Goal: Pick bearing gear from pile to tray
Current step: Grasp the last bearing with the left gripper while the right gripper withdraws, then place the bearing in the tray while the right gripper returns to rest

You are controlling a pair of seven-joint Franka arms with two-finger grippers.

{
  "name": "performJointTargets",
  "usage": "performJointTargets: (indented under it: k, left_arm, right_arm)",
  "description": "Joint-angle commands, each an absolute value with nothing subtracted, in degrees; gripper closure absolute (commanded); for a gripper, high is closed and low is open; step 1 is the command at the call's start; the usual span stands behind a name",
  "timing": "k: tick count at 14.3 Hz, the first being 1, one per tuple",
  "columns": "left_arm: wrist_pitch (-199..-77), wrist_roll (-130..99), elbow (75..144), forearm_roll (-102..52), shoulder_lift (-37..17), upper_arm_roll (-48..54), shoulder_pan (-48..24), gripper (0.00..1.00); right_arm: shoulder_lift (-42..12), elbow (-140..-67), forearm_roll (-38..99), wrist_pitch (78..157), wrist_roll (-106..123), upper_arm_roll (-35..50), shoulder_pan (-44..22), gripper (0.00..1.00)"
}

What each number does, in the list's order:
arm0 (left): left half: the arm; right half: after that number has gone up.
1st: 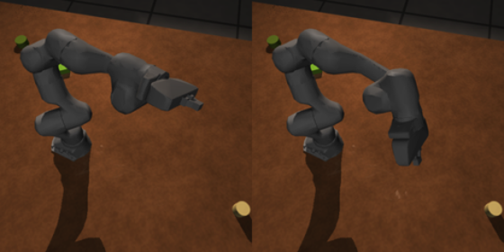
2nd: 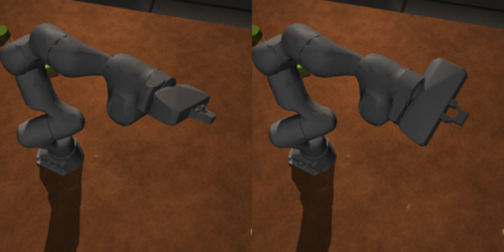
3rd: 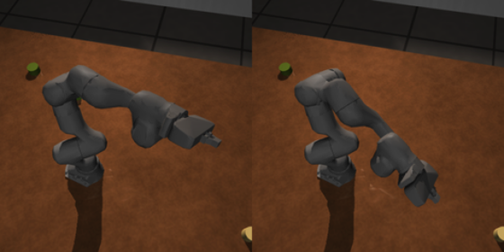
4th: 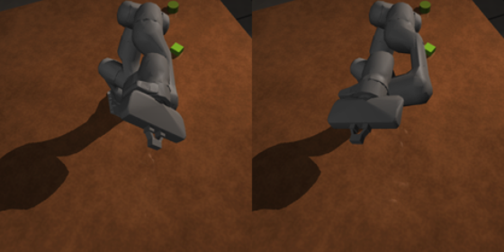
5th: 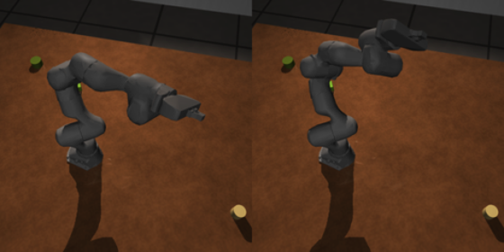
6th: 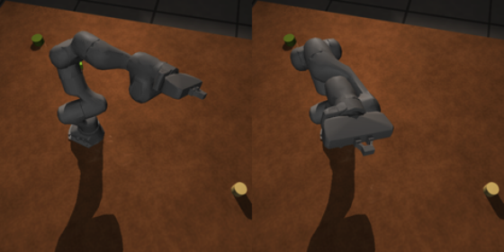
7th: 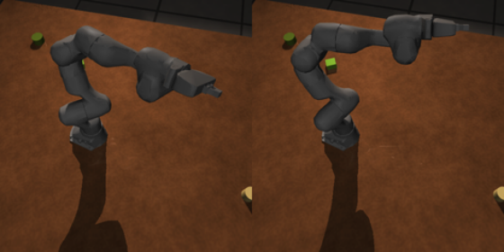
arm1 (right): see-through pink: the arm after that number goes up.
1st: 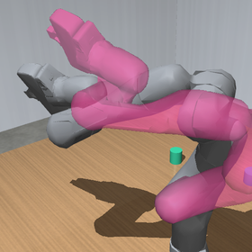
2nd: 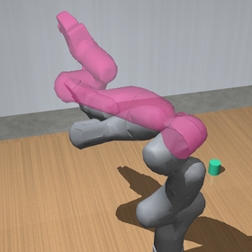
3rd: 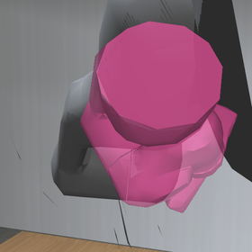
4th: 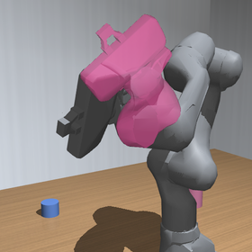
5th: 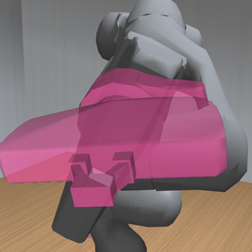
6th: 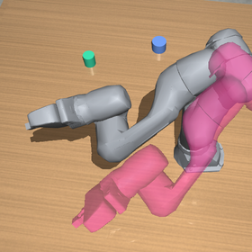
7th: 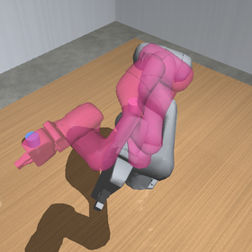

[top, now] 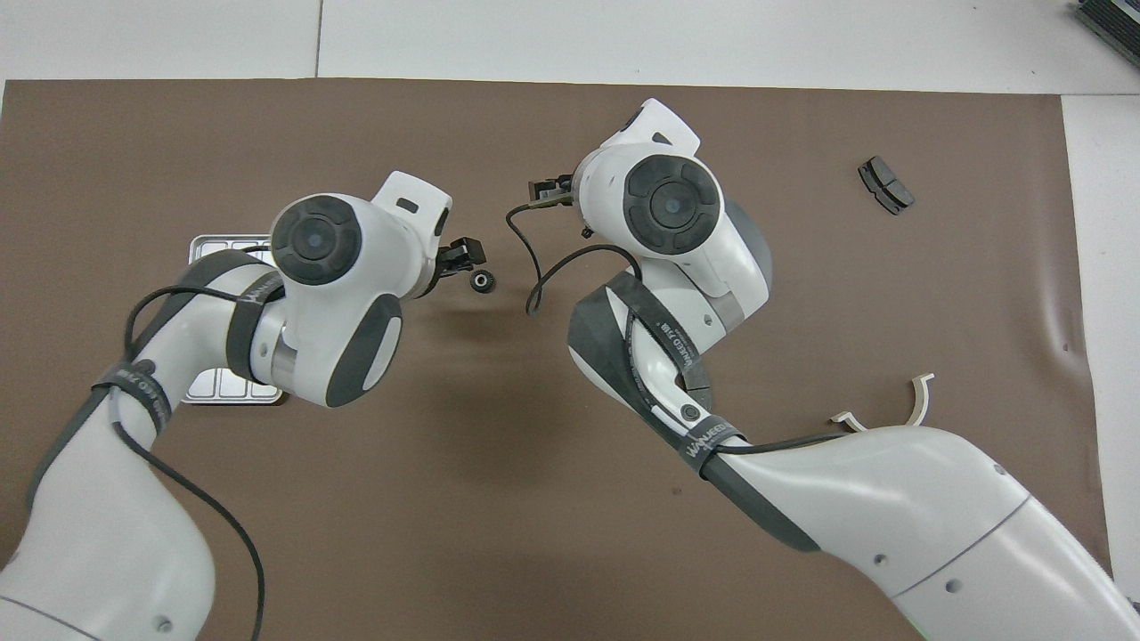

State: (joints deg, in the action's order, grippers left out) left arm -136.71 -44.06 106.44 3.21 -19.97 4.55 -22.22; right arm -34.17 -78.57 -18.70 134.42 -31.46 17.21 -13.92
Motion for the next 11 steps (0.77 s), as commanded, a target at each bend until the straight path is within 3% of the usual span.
performJointTargets:
  k: [1,2,5,11]
  left_arm:
    - [-138.51,-51.06,103.09,6.77,-24.86,3.60,-25.31,0.00]
    - [-139.21,-51.15,103.10,6.77,-25.40,3.52,-25.75,0.00]
    - [-140.97,-51.06,103.10,6.86,-26.37,3.34,-25.66,0.27]
    - [-143.35,-51.06,104.24,7.03,-27.24,3.25,-25.75,0.43]
  right_arm:
    - [-28.32,-79.54,-13.20,126.42,-27.97,18.81,-9.07,0.10]
    - [-26.56,-79.54,-11.18,123.25,-25.51,18.81,-6.88,0.10]
    - [-22.60,-79.54,-5.64,115.43,-20.58,18.81,-1.25,0.10]
    - [-10.75,-82.87,-4.32,95.13,-10.06,12.77,3.87,0.10]
